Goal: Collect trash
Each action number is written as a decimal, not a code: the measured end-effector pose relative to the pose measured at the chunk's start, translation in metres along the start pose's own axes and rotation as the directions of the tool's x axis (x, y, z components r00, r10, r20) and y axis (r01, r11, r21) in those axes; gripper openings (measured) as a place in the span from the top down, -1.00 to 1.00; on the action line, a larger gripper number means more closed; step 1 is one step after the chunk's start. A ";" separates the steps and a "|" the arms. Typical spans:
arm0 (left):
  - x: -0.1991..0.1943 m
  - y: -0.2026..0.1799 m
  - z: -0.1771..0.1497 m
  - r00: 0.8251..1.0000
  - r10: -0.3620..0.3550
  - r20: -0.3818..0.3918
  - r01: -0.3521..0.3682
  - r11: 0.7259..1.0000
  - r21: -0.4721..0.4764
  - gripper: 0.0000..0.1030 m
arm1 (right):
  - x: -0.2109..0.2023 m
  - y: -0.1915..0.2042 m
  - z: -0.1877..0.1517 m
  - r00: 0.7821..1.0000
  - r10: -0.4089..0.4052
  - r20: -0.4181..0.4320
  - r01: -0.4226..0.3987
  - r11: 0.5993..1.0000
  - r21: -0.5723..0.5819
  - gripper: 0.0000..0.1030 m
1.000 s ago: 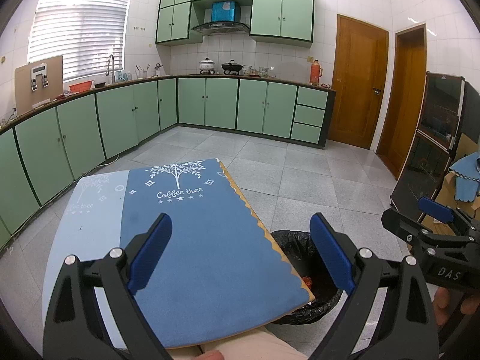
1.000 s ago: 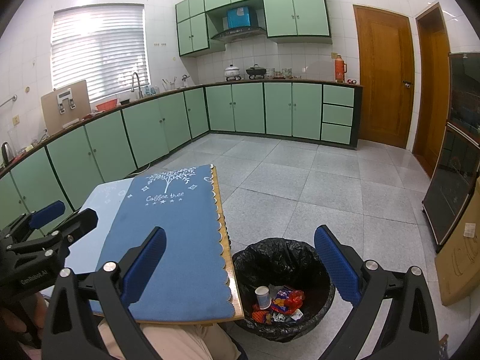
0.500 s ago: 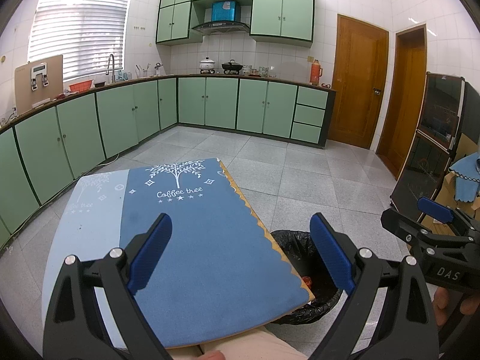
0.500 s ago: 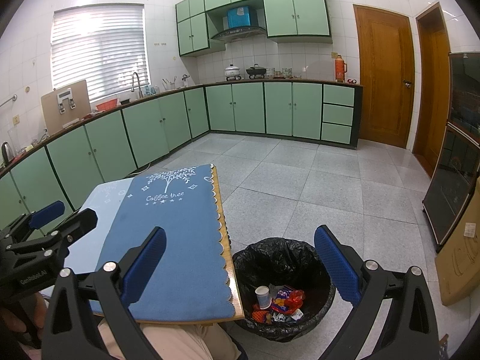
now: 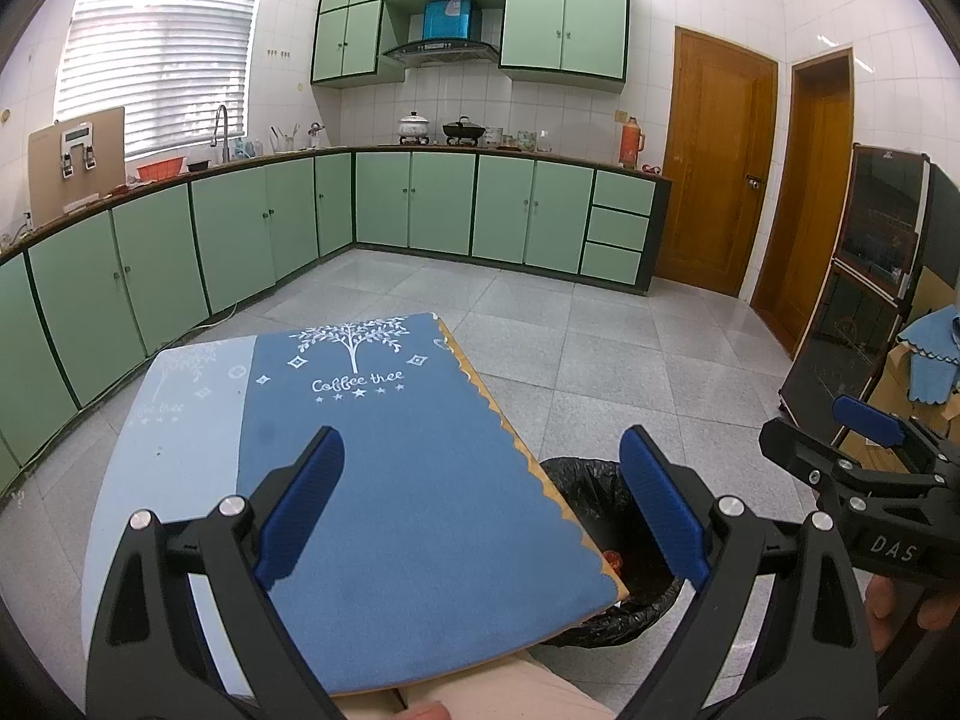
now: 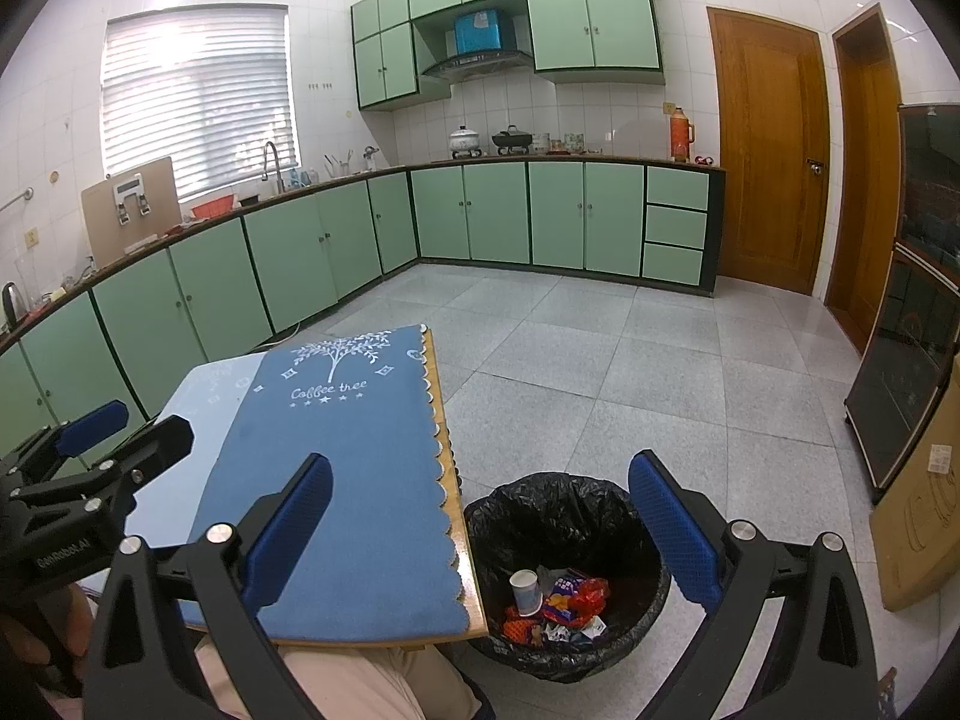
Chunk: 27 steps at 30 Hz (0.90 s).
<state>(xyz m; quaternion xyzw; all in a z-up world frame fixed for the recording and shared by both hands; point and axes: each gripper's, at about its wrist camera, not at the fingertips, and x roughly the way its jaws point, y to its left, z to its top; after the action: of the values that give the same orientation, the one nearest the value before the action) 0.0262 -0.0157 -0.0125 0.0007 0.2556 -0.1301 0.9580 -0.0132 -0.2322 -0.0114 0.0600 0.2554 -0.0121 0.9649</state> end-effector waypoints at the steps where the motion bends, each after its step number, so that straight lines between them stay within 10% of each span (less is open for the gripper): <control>1: 0.001 0.000 -0.001 1.000 0.000 -0.001 0.000 1.000 -0.001 -0.75 | 0.000 0.000 0.000 1.000 0.000 0.000 0.000 1.000 0.001 -0.88; 27: 0.002 -0.002 -0.006 1.000 -0.002 0.002 0.002 1.000 0.000 -0.75 | 0.003 -0.003 -0.004 1.000 -0.010 -0.006 0.010 1.000 -0.008 -0.88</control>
<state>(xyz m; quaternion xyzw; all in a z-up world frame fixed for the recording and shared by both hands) 0.0245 -0.0175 -0.0185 0.0004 0.2547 -0.1308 0.9581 -0.0128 -0.2342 -0.0169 0.0547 0.2587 -0.0155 0.9643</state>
